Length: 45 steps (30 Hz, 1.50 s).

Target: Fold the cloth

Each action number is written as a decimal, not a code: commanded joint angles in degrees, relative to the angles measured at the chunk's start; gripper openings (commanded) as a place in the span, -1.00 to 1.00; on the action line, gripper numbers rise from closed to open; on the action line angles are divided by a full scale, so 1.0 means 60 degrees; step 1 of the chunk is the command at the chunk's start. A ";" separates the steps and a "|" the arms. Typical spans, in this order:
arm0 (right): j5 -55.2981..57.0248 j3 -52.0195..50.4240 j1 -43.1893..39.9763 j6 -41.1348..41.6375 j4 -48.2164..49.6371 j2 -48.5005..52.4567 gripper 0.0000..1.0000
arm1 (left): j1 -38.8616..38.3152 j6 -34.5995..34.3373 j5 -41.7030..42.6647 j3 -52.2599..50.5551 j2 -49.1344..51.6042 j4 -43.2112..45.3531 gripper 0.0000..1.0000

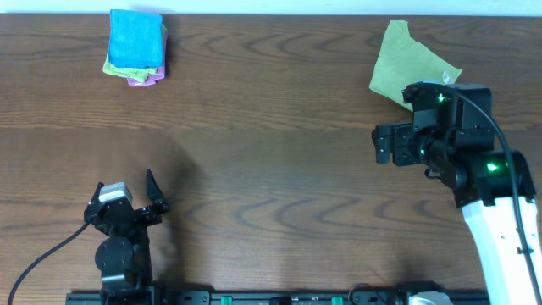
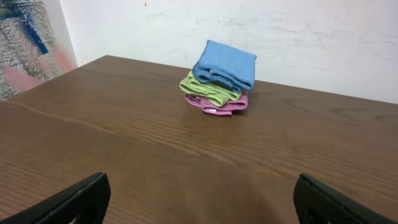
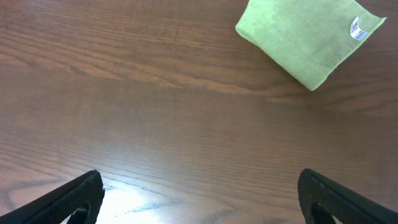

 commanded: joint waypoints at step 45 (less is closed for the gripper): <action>0.0550 -0.8138 -0.0076 -0.1767 0.4801 -1.0109 0.98 | 0.0062 0.0146 -0.0229 -0.0346 -0.0036 -0.0073 0.91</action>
